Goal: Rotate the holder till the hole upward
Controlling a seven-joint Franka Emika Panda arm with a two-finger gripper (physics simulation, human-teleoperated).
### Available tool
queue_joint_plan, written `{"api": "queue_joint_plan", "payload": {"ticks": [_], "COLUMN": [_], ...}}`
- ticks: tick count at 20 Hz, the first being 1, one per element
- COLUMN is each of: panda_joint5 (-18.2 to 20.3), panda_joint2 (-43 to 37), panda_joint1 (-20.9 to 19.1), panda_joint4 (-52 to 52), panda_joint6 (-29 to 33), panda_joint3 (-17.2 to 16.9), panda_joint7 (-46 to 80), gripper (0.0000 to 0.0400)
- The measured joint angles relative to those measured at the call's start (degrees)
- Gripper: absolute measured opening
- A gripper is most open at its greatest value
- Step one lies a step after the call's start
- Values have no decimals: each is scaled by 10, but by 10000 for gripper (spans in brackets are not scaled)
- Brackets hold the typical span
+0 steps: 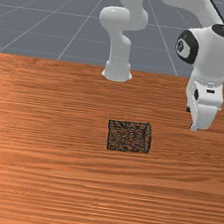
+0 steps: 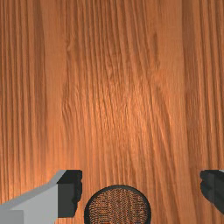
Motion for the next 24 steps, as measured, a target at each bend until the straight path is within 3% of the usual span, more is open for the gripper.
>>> {"api": "queue_joint_plan", "payload": {"ticks": [6, 7, 11, 14, 19, 21, 22, 23, 24], "panda_joint5": [11, 7, 8, 10, 10, 8, -11, -49, -80], "panda_joint2": [4, -1, 14, 31, 102, 109, 101, 130, 206], "panda_joint1": [-21, -20, -21, -22, -24, -24, -12, 18, 49], "panda_joint4": [8, -10, -6, 13, 138, 149, 132, 190, 332], "panda_joint6": [-31, -7, -3, -13, -87, -84, -61, -114, -212], "panda_joint3": [-2, -3, -3, -3, -4, -6, -17, -40, -66], "panda_joint7": [-27, -25, -27, -29, -37, -34, -17, 18, 30], "gripper": [400, 400, 400, 400, 400, 400, 400, 400, 400]}}
